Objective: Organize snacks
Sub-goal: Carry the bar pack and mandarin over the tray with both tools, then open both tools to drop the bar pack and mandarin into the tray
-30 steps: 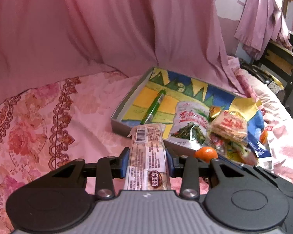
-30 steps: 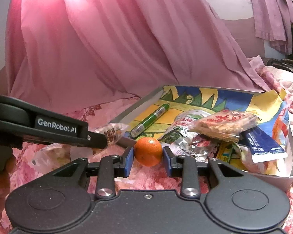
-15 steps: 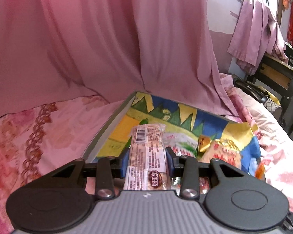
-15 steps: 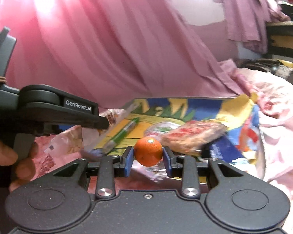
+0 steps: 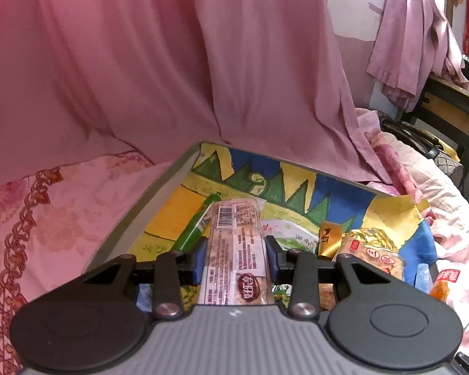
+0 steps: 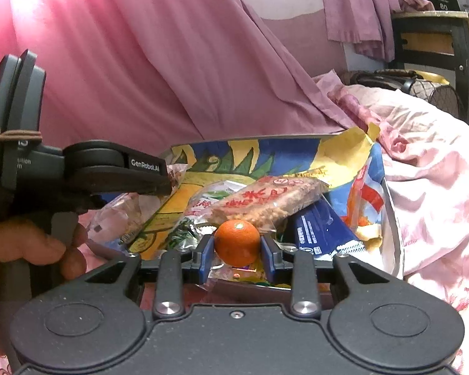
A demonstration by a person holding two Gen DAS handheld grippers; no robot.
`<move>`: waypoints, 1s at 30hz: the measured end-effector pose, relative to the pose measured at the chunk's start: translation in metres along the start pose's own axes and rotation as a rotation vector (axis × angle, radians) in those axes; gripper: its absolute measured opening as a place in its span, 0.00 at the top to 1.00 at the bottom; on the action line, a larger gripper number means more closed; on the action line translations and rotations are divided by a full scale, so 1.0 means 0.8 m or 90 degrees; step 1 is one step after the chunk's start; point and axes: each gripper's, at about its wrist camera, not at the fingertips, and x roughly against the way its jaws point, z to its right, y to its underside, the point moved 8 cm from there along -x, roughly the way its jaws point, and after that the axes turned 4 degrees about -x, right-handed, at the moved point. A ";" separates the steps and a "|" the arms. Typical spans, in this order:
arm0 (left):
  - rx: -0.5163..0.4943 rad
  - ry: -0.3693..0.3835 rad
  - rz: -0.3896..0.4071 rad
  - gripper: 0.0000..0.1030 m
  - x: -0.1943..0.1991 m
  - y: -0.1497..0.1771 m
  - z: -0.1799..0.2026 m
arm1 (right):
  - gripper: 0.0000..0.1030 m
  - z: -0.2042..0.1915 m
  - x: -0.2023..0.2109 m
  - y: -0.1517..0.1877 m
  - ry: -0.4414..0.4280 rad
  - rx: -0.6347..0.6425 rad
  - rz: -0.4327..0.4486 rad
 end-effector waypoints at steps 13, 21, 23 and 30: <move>0.007 -0.005 -0.006 0.60 -0.008 0.003 -0.009 | 0.66 0.002 -0.007 0.005 0.003 -0.004 -0.011; 0.011 0.003 -0.027 0.59 -0.012 0.014 -0.008 | 0.65 0.002 -0.008 0.008 0.006 0.001 -0.015; 0.013 0.003 -0.025 0.55 -0.010 0.014 -0.008 | 0.62 0.002 -0.008 0.009 0.009 0.004 -0.013; 0.014 0.004 -0.020 0.32 0.005 0.013 -0.011 | 0.48 -0.003 -0.005 0.012 0.022 0.032 -0.002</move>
